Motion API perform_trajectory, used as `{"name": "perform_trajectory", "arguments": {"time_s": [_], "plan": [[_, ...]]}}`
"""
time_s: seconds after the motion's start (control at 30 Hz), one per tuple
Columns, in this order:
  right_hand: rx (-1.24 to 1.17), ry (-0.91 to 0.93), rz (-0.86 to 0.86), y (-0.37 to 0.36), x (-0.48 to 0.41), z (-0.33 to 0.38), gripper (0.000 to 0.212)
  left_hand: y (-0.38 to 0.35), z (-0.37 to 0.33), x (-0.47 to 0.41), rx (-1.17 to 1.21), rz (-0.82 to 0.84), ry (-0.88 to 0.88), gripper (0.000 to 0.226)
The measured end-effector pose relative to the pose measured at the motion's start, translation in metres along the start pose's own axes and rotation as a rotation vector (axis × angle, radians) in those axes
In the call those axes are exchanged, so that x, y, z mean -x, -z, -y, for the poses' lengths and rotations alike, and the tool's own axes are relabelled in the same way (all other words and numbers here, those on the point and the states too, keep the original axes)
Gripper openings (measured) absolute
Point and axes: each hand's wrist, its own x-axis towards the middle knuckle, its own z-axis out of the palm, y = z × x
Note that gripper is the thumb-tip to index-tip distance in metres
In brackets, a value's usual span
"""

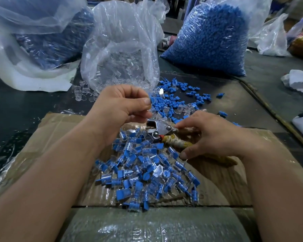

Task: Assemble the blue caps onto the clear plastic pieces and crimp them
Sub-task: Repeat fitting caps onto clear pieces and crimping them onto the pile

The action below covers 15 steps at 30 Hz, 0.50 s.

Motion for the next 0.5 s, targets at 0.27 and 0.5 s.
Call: {"name": "perform_trajectory", "arguments": {"time_s": [0.27, 0.5], "plan": [[0.05, -0.026, -0.238, -0.0072, -0.0052, 0.0106, 0.036, 0.0022, 0.0006, -0.0014, 0.02, -0.019, -0.001, 0.014], [-0.033, 0.012, -0.432, -0.0052, -0.0055, 0.008, 0.016, 0.0008, 0.002, -0.0022, 0.034, -0.028, -0.013, 0.009]]}}
